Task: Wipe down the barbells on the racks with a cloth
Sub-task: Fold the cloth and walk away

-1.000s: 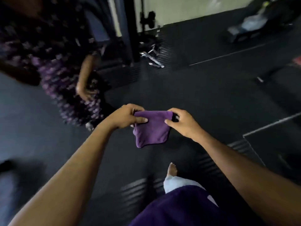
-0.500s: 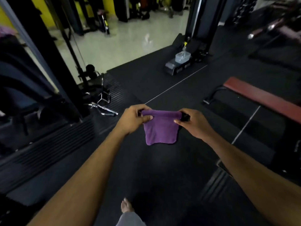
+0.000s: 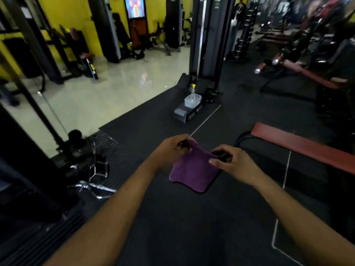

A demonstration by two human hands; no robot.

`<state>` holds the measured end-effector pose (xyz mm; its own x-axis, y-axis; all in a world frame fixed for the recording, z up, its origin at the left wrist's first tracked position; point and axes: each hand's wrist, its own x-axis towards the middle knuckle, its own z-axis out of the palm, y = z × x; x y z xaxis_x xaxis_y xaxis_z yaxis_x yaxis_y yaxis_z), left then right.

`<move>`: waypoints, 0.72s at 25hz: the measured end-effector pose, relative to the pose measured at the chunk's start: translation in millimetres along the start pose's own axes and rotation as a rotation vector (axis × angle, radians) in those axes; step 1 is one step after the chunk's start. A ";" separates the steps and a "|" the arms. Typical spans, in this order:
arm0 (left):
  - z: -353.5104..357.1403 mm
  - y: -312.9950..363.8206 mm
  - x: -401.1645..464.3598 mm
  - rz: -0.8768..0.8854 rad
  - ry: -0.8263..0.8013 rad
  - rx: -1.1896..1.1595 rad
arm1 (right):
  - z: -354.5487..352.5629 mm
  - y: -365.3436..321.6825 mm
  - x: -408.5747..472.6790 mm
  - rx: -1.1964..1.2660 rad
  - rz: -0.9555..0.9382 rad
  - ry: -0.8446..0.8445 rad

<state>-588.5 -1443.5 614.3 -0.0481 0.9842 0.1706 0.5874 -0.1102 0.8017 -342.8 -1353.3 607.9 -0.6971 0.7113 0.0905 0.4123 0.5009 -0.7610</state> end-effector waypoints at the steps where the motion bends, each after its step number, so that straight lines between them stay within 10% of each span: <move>1: -4.3 -6.4 29.5 0.031 -0.014 0.017 | 0.8 7.5 24.4 0.007 0.004 0.002; 10: -44.2 -131.5 278.9 -0.042 -0.087 0.010 | -26.6 120.6 261.1 0.297 0.185 0.257; 18: -73.2 -217.0 478.0 -0.010 -0.271 0.141 | -53.0 151.1 501.1 0.158 0.036 0.103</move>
<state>-798.1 -959.3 563.8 0.1518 0.9884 -0.0107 0.6954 -0.0991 0.7118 -598.7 -895.0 572.3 -0.6166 0.7780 0.1205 0.3329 0.3964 -0.8556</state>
